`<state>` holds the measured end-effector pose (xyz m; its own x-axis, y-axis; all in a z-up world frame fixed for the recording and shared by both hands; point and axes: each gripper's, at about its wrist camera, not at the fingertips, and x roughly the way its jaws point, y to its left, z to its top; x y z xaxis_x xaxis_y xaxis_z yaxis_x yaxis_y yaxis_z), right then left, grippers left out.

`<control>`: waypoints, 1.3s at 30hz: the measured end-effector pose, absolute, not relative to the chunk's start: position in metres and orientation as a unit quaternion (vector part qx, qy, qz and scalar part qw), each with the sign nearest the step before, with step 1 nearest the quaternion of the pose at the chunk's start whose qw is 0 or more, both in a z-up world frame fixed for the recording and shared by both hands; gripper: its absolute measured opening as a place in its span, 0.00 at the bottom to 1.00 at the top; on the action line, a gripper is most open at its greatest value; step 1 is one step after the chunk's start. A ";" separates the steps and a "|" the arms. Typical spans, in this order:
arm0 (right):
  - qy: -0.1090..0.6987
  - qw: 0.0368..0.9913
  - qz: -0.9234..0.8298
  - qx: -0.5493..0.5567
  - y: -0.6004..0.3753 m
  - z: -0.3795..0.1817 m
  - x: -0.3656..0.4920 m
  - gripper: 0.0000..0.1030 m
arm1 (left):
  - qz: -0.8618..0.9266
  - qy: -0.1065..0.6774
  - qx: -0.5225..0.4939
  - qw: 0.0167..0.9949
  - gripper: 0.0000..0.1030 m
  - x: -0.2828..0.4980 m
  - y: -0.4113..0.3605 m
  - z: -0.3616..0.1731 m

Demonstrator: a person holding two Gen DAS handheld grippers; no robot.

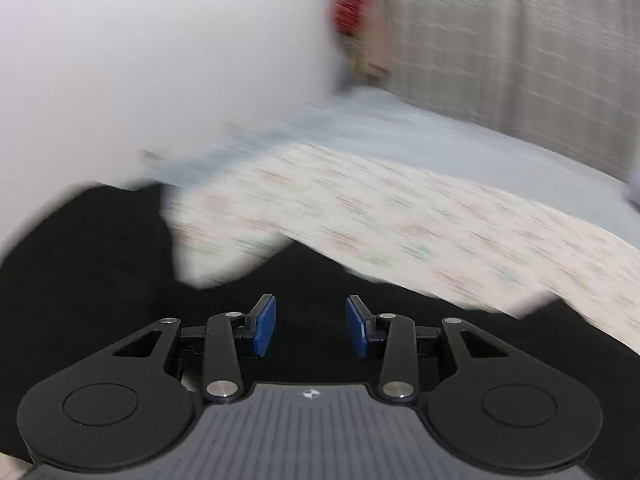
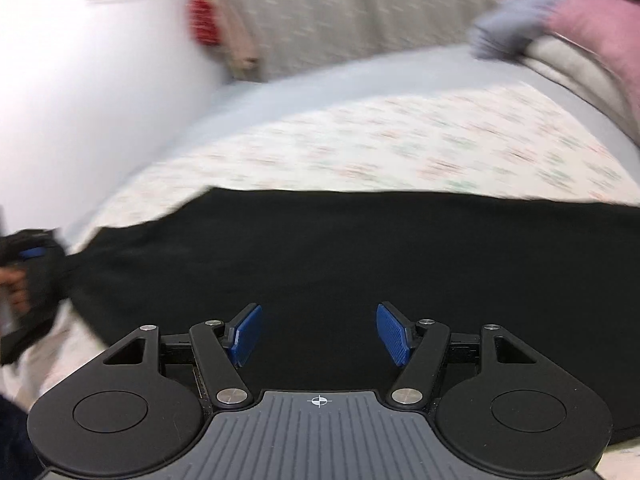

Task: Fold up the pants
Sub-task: 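Open the left tool to release the folded trousers onto the sheet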

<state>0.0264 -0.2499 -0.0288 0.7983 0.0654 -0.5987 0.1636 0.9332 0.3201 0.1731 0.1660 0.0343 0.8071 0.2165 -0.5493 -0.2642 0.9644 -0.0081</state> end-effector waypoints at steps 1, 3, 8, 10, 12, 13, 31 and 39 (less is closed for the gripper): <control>0.327 0.926 -0.043 0.182 -0.260 -0.031 0.033 0.62 | 0.097 0.294 -0.035 0.950 0.53 0.175 0.148 0.030; 0.354 0.917 -0.064 0.171 -0.284 -0.034 0.050 0.64 | 0.042 0.304 -0.001 0.952 0.55 0.175 0.112 0.023; 0.405 0.892 -0.099 0.174 -0.360 -0.056 0.079 0.70 | -0.026 0.371 0.061 0.926 0.57 0.182 0.049 -0.019; 0.400 0.895 -0.092 0.177 -0.393 -0.068 0.071 0.68 | -0.023 0.410 0.070 0.909 0.58 0.194 0.046 -0.037; 0.369 0.900 -0.073 0.221 -0.434 -0.071 0.055 0.68 | -0.013 0.411 0.062 0.909 0.65 0.197 0.049 -0.042; 0.355 0.899 -0.084 0.243 -0.451 -0.071 0.047 0.68 | -0.008 0.413 0.063 0.909 0.68 0.199 0.050 -0.041; 0.346 0.912 -0.150 0.161 -0.462 -0.057 0.056 0.39 | -0.005 0.407 0.042 0.912 0.68 0.216 0.037 -0.037; 0.366 0.879 -0.298 0.068 -0.461 -0.075 0.075 0.39 | -0.014 0.413 0.027 0.910 0.68 0.215 0.043 -0.036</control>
